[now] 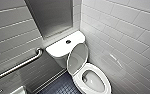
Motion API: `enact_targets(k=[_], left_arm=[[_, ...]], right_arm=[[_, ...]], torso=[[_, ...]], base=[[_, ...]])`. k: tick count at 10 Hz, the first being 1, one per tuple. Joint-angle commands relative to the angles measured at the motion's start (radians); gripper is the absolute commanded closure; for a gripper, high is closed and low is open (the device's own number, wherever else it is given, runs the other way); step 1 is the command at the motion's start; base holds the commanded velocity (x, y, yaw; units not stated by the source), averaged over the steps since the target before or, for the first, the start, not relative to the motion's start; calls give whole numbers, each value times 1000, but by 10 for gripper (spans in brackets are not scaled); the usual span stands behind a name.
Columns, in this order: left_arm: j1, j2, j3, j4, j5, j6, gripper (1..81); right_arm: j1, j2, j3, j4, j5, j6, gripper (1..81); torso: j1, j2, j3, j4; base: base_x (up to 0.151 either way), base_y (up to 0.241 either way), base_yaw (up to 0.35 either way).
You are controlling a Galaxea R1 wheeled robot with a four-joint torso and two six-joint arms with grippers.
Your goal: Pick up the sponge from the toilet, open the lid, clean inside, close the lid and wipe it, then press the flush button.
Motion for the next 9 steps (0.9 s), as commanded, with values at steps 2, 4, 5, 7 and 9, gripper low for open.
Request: enact_targets(k=[2, 4, 5, 7, 9], left_arm=[[-146, -37, 8, 1, 14, -119, 10], [-220, -27, 6, -2, 14, -226, 10], [-261, -27, 6, -2, 14, -278, 10], [-352, -33, 6, -2, 14, -387, 10], [-430, -33, 6, -4, 14, -459, 10]], right_arm=[[-21, -10, 16, -18, -74, 1, 811], [-23, 2, 11, -16, -72, 1, 811], [-24, 4, 10, -18, -74, 1, 811], [-24, 22, -9, -18, -72, 2, 811], [-23, 42, -49, -18, -74, 4, 811]], torso=[[-1, 0, 14, 0], [-2, 0, 26, 0], [-2, 0, 24, 0], [-2, 0, 24, 0], [-2, 0, 24, 0]], base=[[0, 0, 0], [0, 0, 0], [0, 0, 0], [0, 0, 0], [0, 0, 0]])
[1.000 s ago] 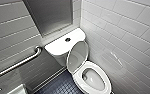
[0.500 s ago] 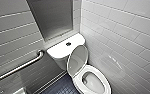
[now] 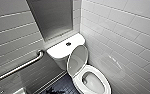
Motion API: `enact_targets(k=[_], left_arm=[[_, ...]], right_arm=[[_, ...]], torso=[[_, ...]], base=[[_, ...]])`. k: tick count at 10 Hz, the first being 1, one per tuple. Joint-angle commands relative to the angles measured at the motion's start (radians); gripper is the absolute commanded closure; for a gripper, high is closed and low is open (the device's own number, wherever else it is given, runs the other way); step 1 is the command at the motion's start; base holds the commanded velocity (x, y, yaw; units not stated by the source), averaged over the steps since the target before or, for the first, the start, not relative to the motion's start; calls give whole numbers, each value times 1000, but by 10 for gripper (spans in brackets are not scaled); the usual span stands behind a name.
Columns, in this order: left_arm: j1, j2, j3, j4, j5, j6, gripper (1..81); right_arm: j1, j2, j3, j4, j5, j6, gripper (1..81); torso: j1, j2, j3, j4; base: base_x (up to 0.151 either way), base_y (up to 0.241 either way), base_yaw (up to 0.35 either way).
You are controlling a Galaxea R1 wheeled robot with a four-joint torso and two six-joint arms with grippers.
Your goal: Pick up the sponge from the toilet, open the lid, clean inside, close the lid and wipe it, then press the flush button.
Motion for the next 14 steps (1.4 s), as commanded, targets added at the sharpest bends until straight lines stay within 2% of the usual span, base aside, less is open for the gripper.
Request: enact_targets(k=[1, 3, 6, 10, 14], left_arm=[[-172, -33, 5, -4, 12, -114, 10], [-220, -45, -26, -70, 9, -177, 10], [-285, -62, -57, -234, 7, -183, 10], [-389, -33, -54, -243, 13, -185, 10], [-426, 13, -15, -208, 19, -185, 10]], right_arm=[[-16, -4, -18, -16, -70, 2, 811], [-14, -1, -18, -16, -70, 4, 811], [-7, -1, -16, -16, -70, 4, 811], [0, -1, -18, -16, -70, 4, 811], [0, -1, -18, -16, -70, 4, 811]], torso=[[0, 0, 0, 0], [0, 0, 0, 0], [0, 0, 0, 0], [0, 0, 0, 0], [0, 0, 0, 0]], base=[[0, 0, 0], [0, 0, 0], [0, 0, 0], [0, 0, 0], [0, 0, 0]])
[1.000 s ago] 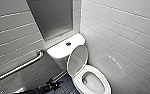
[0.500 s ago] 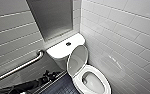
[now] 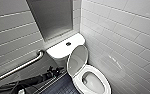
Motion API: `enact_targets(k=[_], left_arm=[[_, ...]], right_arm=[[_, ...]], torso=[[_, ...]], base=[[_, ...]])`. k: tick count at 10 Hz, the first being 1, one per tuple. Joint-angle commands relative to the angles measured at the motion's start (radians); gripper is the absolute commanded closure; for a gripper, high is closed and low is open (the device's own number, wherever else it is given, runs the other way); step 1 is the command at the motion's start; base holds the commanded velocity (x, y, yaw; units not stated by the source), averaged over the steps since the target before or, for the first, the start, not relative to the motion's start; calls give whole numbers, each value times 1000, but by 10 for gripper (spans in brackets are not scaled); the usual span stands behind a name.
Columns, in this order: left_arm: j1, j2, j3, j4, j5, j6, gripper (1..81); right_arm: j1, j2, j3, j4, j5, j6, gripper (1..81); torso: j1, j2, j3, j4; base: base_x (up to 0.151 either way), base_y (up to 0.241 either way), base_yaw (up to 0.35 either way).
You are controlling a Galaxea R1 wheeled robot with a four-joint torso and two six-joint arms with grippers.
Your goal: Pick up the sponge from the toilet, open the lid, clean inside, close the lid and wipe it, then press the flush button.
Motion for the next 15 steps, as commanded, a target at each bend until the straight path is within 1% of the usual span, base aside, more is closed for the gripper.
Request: enact_targets(k=[1, 3, 5, 7, 10, 11, 12, 13, 14, 15], left_arm=[[-139, -3, 53, 40, 17, -7, 10], [-139, 6, 100, 69, 17, -7, 10], [-139, 8, 182, 92, 20, -5, 10], [-136, 3, 225, 117, 19, -5, 10], [-83, -6, 259, 205, 11, -5, 10], [-40, -20, 263, 239, 5, -5, 10], [23, -55, 295, 313, 5, -7, 10], [134, -101, 329, 389, 5, -5, 10], [271, -137, 333, 449, 5, 1, 10], [411, -158, 311, 519, 11, 22, 10]], right_arm=[[-9, -18, 9, -16, -69, 3, 811], [-7, -16, 9, -16, -69, 3, 811], [-7, -15, 9, -16, -69, 3, 811], [-7, -13, 8, -17, -69, 3, 811], [-4, -10, 8, -18, -69, 3, 811], [-4, -10, 8, -18, -69, 3, 811], [-4, -10, 9, -19, -69, 3, 811], [-4, -10, 11, -19, -69, 3, 811], [2, -7, 8, -18, -69, 3, 811], [10, -3, 5, -21, -71, 1, 811]], torso=[[0, 0, 0, 0], [0, 0, 0, 0], [0, 0, 0, 0], [0, 0, 0, 0], [0, 0, 0, 0], [0, 0, 0, 0], [0, 0, 0, 0], [0, 0, 0, 0], [0, 0, 0, 0], [0, 0, 0, 0]], base=[[0, 0, 0], [0, 0, 0], [0, 0, 0], [0, 0, 0], [0, 0, 0], [0, 0, 0], [0, 0, 0], [0, 0, 0], [0, 0, 0], [0, 0, 0]])
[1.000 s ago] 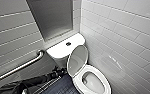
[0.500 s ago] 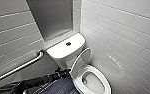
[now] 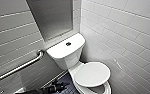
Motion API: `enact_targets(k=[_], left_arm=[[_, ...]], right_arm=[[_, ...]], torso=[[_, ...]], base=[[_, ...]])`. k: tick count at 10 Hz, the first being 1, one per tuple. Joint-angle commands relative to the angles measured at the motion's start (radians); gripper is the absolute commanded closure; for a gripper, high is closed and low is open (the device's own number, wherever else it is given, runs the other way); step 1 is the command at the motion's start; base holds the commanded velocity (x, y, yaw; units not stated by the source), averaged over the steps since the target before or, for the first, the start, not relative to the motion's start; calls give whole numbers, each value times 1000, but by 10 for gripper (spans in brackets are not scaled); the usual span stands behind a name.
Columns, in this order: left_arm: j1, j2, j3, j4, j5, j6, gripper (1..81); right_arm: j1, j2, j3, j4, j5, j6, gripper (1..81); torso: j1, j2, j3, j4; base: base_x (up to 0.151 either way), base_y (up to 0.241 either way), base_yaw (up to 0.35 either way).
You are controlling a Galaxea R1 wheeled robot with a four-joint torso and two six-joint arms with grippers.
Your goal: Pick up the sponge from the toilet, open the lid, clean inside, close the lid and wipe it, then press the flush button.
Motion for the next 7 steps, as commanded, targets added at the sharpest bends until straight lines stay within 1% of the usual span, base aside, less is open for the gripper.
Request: enact_targets(k=[1, 2, 3, 4, 5, 6, 7], left_arm=[[331, -109, -9, 268, -20, 67, 10], [415, -104, -59, 273, -20, 102, 10], [487, -92, -108, 270, -20, 176, 10], [539, -67, -160, 270, -20, 202, 10], [575, -37, -226, 279, -25, 198, 10], [624, 26, -316, 271, -20, 193, 10], [668, 101, -442, 268, -23, 192, 10]], right_arm=[[-1, -8, 3, -23, -69, 0, 811], [-1, -2, 3, -26, -74, -8, 811], [-1, 9, -6, -30, -77, -9, 811], [-4, 17, -14, -34, -80, -9, 811], [-13, 21, -18, -33, -82, -10, 811], [-16, 38, -41, -35, -83, -10, 811], [-16, 60, -77, -35, -93, -10, 811]], torso=[[0, 0, 0, 0], [0, 0, 0, 0], [0, 0, 0, 0], [0, 0, 0, 0], [0, 0, 0, 0], [0, 0, 0, 0], [0, 0, 0, 0]], base=[[0, 0, 0], [0, 0, 0], [0, 0, 0], [0, 0, 0], [0, 0, 0], [0, 0, 0], [0, 0, 0]])
